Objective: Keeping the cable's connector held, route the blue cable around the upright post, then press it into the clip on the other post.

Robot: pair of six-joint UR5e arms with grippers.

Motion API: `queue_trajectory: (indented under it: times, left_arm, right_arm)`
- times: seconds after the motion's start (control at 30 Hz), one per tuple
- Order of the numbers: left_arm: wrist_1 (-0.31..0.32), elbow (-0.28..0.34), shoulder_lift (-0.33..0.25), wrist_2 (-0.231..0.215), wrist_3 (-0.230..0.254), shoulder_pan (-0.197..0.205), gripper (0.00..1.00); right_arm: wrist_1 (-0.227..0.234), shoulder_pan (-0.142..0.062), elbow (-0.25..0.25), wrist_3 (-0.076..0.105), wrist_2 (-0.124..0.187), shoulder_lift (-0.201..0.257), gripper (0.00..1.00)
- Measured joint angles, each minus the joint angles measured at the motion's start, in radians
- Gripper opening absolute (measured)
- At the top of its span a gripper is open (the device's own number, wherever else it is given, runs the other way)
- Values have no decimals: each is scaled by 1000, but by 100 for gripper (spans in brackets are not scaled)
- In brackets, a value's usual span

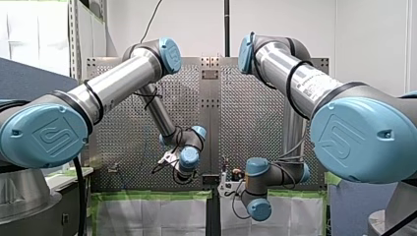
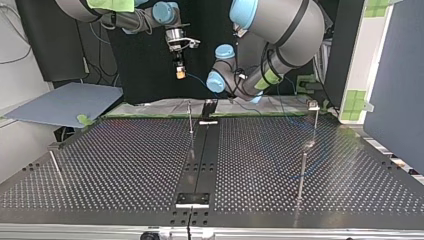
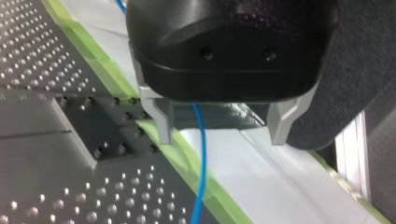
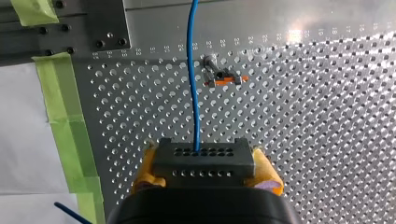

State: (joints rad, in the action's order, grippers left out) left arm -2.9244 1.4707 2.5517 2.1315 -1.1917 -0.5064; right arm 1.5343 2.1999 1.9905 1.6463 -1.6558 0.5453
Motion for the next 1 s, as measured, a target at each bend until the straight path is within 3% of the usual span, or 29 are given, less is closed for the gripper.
queue_trajectory:
  times: [0.17, 0.47, 1.0]
  left_arm:
    - [-6, 0, 8, -38, -35, -1, 98]
    - [-24, 0, 32, -98, -98, 1, 98]
    - [-76, 0, 34, -240, -239, 5, 98]
  right_arm:
    - [-10, 0, -6, -19, 34, 3, 0]
    - [-35, -9, -11, -23, 76, 27, 0]
    - [-93, -29, -19, -20, 65, 30, 0]
